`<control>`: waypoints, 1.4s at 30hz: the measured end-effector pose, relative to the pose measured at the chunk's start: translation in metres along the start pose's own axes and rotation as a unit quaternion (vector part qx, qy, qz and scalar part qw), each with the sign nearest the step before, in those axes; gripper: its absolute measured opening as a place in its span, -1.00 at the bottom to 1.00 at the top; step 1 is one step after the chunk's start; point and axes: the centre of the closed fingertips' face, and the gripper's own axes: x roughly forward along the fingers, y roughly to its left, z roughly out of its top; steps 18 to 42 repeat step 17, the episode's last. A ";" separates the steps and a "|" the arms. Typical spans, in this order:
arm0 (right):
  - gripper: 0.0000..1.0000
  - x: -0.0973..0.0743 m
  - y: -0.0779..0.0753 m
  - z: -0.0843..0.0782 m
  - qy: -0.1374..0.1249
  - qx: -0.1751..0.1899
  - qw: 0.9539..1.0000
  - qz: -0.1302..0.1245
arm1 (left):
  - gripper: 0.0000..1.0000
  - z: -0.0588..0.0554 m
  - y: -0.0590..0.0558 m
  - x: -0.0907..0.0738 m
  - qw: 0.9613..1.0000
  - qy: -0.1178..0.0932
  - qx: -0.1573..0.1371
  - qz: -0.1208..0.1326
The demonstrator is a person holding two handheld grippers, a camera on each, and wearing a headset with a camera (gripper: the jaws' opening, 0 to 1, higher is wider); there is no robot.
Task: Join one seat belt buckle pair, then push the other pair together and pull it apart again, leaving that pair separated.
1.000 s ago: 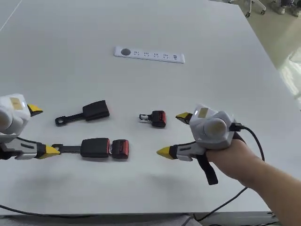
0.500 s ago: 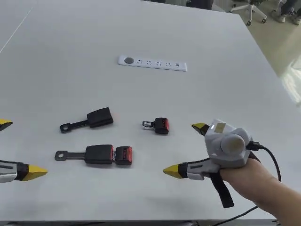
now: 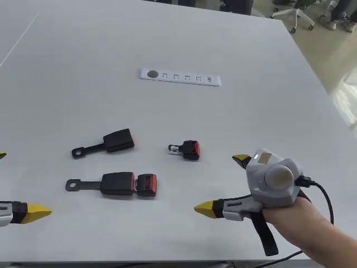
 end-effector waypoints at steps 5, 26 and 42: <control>1.00 -0.002 0.005 0.006 -0.012 0.002 1.000 0.005 | 1.00 0.001 -0.001 -0.002 1.000 -0.003 -0.001 0.004; 1.00 -0.004 0.004 0.008 -0.017 0.001 1.000 -0.002 | 1.00 0.002 -0.005 -0.005 1.000 -0.006 0.001 0.000; 1.00 -0.004 0.004 0.008 -0.017 0.001 1.000 -0.002 | 1.00 0.002 -0.005 -0.005 1.000 -0.006 0.001 0.000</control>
